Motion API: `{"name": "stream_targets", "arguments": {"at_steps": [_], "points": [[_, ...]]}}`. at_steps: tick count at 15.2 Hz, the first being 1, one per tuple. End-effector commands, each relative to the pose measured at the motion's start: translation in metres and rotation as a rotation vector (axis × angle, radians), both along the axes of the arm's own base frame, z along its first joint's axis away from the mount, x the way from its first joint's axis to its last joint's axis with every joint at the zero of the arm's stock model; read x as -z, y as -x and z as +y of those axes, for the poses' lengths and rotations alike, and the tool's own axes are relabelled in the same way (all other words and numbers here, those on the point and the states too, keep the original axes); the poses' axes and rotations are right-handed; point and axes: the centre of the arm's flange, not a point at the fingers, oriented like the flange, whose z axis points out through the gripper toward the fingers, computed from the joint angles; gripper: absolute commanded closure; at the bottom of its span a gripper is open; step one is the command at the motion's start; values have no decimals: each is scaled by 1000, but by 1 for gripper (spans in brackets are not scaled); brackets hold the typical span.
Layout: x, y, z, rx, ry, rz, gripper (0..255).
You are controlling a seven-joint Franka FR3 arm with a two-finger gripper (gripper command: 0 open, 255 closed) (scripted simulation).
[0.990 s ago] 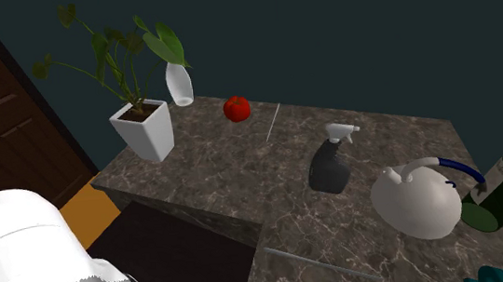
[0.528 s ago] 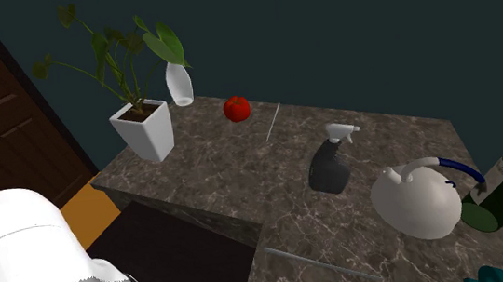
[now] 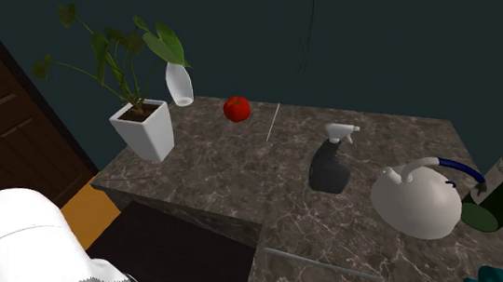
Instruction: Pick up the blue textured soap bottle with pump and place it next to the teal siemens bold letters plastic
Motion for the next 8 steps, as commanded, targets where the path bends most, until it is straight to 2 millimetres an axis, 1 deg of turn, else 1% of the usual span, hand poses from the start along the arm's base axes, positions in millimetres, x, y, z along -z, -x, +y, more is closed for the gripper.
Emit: {"name": "stream_targets", "arguments": {"at_steps": [1,8], "points": [[12,-1,0,0,1,0,255],[49,-1,0,0,1,0,255]]}}
